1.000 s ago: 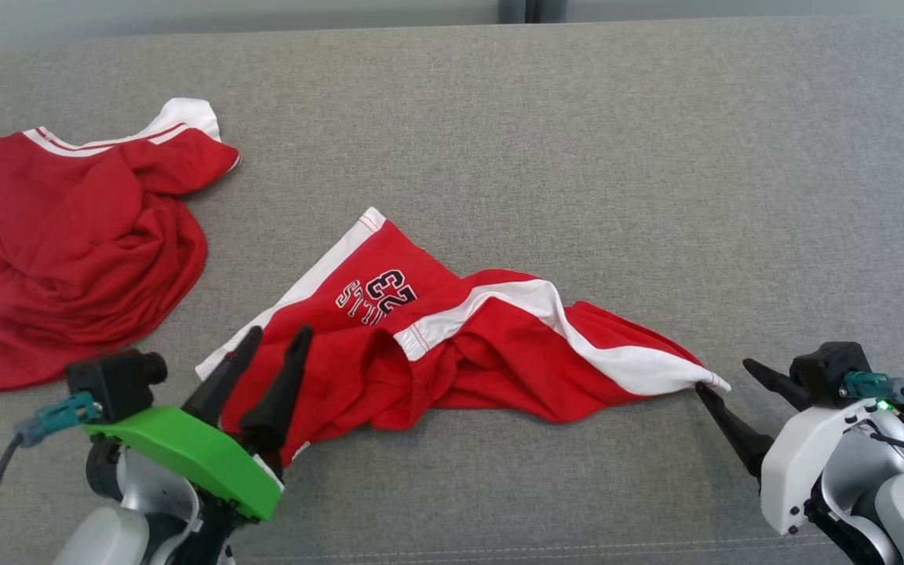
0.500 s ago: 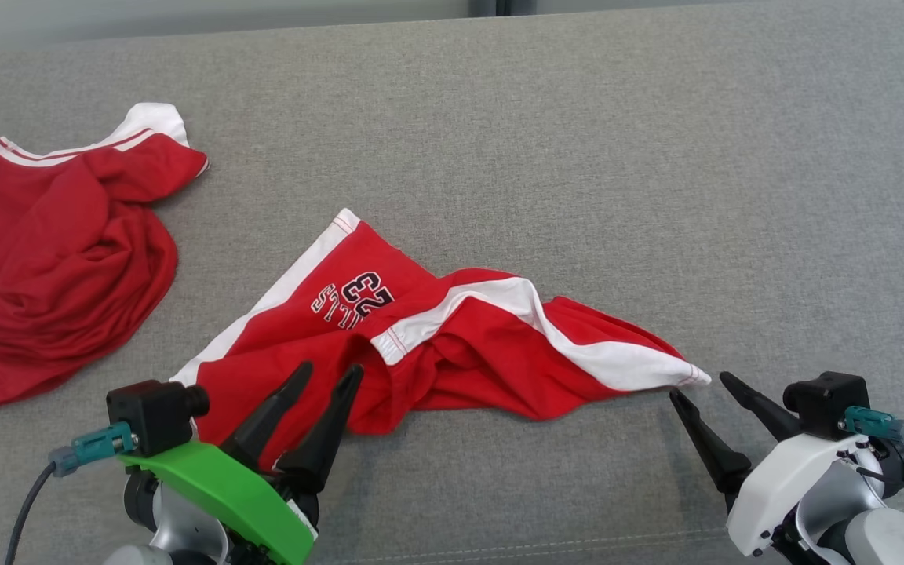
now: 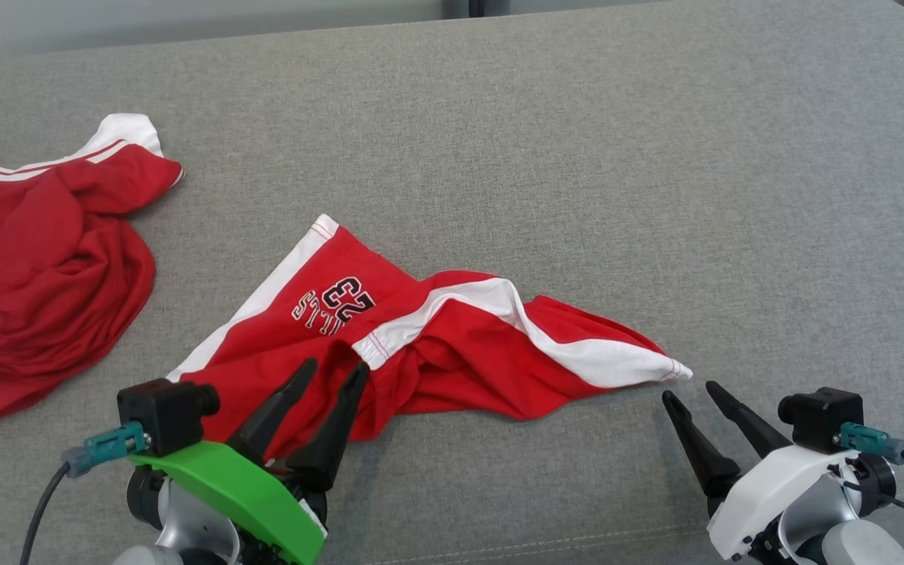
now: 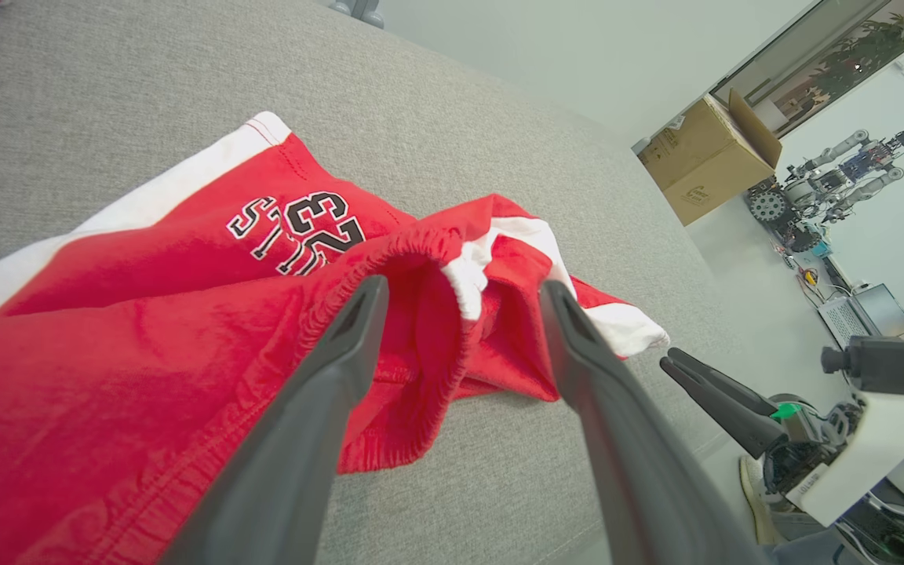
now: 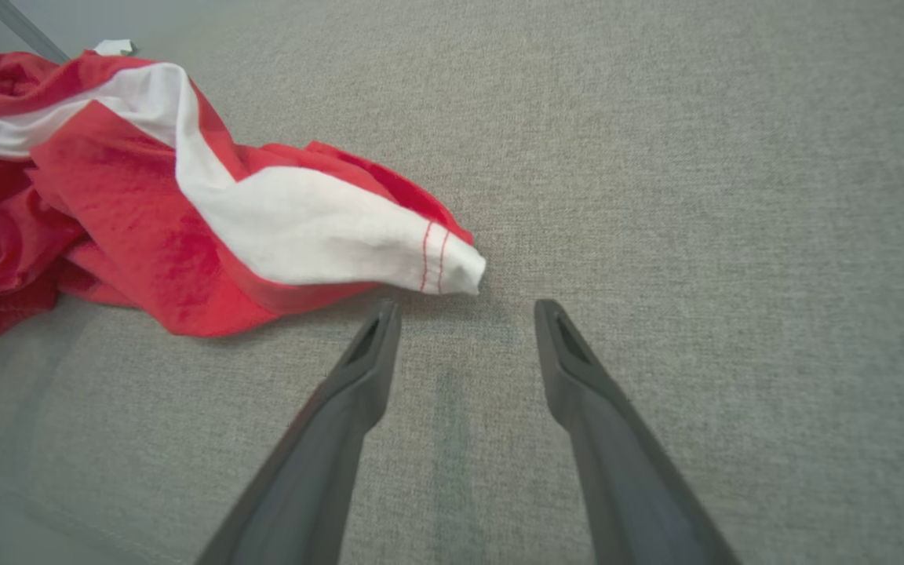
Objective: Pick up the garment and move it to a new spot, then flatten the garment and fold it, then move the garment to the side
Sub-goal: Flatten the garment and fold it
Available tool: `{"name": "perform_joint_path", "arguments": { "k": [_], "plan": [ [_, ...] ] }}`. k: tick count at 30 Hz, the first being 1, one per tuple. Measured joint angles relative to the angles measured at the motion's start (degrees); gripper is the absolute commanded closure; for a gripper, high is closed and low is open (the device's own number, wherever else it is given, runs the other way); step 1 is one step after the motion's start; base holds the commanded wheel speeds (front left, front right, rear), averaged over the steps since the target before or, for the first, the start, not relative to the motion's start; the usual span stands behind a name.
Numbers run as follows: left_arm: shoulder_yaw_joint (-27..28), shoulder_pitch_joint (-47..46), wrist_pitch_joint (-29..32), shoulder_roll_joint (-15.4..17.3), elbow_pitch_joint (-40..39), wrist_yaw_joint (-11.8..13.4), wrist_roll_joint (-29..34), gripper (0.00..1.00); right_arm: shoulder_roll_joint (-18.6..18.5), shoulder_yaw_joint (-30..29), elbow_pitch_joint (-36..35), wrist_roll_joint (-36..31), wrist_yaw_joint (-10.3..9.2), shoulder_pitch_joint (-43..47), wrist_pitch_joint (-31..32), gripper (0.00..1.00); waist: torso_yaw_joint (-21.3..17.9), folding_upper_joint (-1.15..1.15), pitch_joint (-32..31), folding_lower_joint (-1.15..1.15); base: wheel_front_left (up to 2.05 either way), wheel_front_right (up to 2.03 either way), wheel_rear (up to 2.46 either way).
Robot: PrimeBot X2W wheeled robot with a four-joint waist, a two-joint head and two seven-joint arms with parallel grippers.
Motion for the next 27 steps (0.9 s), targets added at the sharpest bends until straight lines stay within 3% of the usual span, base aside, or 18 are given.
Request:
{"name": "perform_joint_path", "arguments": {
  "k": [8, 12, 27],
  "plan": [
    [-0.25, 0.0, 0.15, -1.08, 0.07, 0.01, 1.3, 0.0, 0.59, -0.3, 2.54, -0.03, 0.01, -1.25, -2.08, 0.07, -0.13, 0.0, -0.01, 0.0, 0.0, 0.0, 0.0],
    [-1.62, -0.01, 1.3, -2.07, 0.16, 0.01, 1.94, 0.0, 0.6, -0.23, 3.74, -0.18, 0.05, -2.72, -2.81, 0.16, -0.28, 0.0, 0.07, 0.0, 0.0, 0.0, 0.0],
    [-0.35, -1.76, 4.14, -4.33, 3.92, 0.01, 4.21, 0.0, 1.46, 2.03, 6.97, -0.74, 0.84, -5.92, -4.6, 0.23, -0.75, 0.0, 1.28, 0.0, 0.0, 0.0, 0.0]
  ]
}}
